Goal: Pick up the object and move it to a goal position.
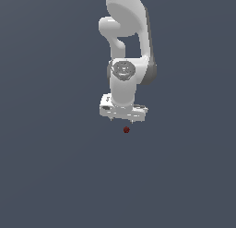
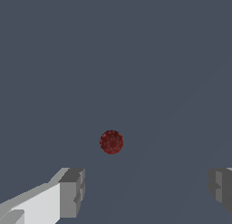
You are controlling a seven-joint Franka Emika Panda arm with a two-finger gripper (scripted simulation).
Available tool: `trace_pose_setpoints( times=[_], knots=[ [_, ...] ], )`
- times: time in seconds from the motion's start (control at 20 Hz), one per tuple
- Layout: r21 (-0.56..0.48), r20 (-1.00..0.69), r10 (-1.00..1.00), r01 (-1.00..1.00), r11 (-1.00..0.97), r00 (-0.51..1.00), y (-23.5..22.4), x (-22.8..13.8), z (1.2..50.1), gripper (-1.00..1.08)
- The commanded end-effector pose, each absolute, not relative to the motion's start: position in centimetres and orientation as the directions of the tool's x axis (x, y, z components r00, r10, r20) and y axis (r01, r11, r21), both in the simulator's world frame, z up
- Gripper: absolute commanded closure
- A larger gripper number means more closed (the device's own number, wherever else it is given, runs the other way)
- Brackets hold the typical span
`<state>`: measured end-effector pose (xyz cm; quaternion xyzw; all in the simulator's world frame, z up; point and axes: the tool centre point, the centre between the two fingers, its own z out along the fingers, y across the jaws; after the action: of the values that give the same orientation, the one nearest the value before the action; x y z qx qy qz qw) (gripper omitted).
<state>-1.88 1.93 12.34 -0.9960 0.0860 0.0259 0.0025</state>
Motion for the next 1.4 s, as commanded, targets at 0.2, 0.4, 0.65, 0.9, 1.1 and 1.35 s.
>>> trace_pose_setpoints(
  times=[0.2,0.4,0.65,0.9,1.1,1.35],
  knots=[
    [0.003,-0.034,-0.321,-0.321,-0.947,0.946,3.1,-2.0,10.2,-0.92],
    [0.003,-0.022,-0.408,-0.408,-0.913,0.913,3.7,-2.1,8.9,-0.92],
    [0.002,-0.011,-0.486,-0.486,-0.874,0.874,4.2,-2.3,7.7,-0.92],
    [0.001,-0.003,-0.533,-0.533,-0.846,0.846,4.6,-2.4,7.0,-0.92],
    [0.0,0.0,-0.551,-0.551,-0.835,0.835,4.7,-2.4,6.7,-0.92],
    [0.0,-0.001,-0.549,-0.549,-0.836,0.836,4.7,-2.4,6.6,-0.92]
  ],
)
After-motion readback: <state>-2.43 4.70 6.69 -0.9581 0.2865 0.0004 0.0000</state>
